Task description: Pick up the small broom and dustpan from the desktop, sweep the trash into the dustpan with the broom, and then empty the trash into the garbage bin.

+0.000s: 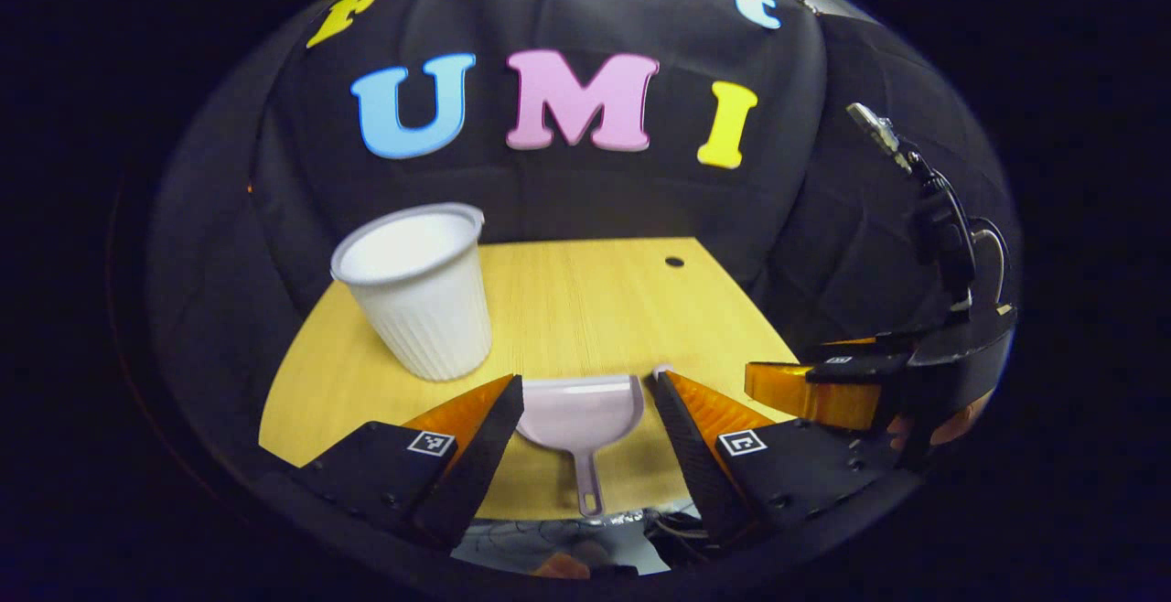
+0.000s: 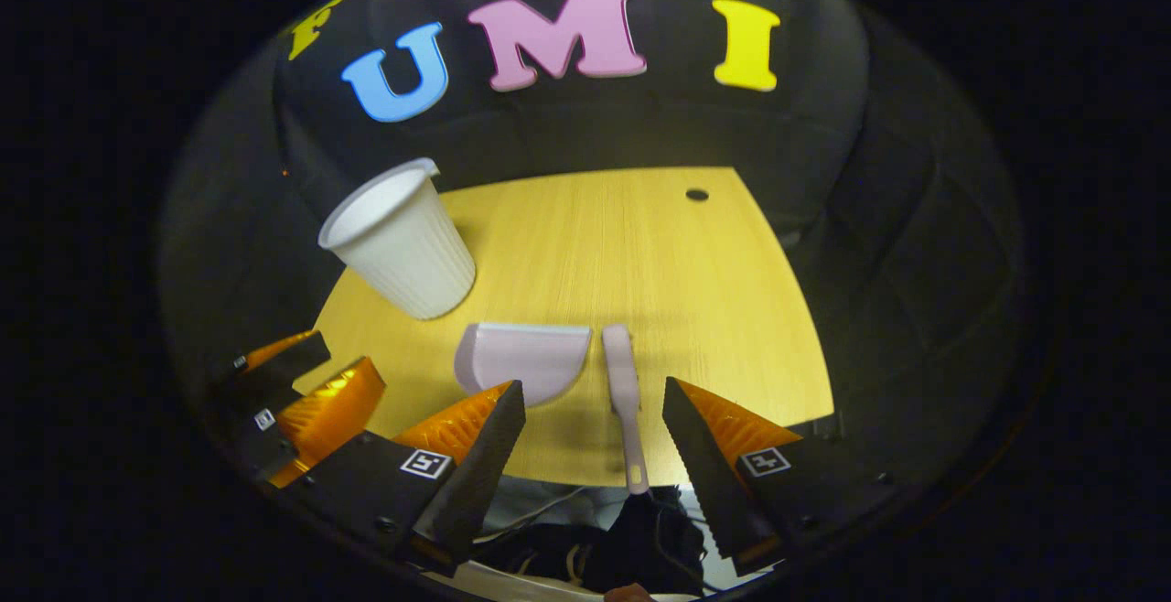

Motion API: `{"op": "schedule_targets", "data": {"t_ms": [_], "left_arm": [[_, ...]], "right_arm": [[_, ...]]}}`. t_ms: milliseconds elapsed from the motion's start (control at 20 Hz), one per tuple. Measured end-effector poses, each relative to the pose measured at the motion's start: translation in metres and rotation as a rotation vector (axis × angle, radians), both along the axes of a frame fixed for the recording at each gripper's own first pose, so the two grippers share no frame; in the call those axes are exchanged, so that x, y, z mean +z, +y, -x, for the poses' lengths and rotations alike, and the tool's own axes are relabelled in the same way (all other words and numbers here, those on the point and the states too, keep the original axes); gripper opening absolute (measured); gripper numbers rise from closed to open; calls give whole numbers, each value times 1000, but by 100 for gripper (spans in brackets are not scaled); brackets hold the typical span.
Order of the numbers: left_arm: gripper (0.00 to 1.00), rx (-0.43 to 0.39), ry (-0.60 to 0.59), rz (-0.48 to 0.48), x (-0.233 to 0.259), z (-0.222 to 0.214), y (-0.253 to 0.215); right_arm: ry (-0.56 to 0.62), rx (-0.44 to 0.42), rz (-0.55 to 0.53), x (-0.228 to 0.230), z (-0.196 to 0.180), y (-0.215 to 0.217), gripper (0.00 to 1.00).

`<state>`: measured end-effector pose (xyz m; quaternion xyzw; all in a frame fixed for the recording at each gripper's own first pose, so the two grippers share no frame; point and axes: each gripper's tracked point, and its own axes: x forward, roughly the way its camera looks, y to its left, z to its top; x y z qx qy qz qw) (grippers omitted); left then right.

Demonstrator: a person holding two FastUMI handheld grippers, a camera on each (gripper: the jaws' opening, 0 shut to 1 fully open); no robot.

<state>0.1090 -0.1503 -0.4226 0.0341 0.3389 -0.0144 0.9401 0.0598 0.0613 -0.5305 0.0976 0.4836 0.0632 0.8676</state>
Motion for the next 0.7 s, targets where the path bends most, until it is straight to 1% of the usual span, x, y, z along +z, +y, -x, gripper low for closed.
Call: {"op": "schedule_targets", "data": {"t_ms": [50, 100, 150, 200, 250, 350, 400, 450, 550, 600, 650, 700], "left_arm": [[87, -1, -83, -58, 24, -5, 8], [87, -7, -153, -108, 42, -7, 13], [87, -15, -213, -132, 57, -10, 16], [86, -23, -260, -132, 62, -9, 15], [86, -33, -286, -110, 59, -8, 12], [84, -28, -310, -53, 57, -9, 11], [86, -23, -329, -38, 59, -10, 13], [86, -23, -358, -40, 61, -10, 12], [86, -4, -445, -70, 62, -12, 12], [85, 3, -517, -64, 65, -15, 9], [85, 1, -551, -56, 65, -19, 5], [86, 8, -564, -54, 67, -14, 7]], "right_arm": [[-84, -14, 13, 24, -6, -3, 91], [-170, -31, 19, 49, -10, -6, 98], [-267, -50, 26, 77, -14, -10, 98], [-383, -74, 48, 98, -10, -19, 98], [-498, -97, 75, 119, -8, -25, 97], [-694, -128, 152, 157, 2, -34, 97], [-747, -144, 186, 171, 15, -39, 96], [-775, -159, 199, 175, 27, -42, 96], [-827, -185, 191, 186, 34, -63, 96], [-877, -194, 193, 204, 32, -65, 96], [-920, -198, 192, 220, 28, -62, 96], [-942, -205, 186, 228, 29, -62, 96]]}}
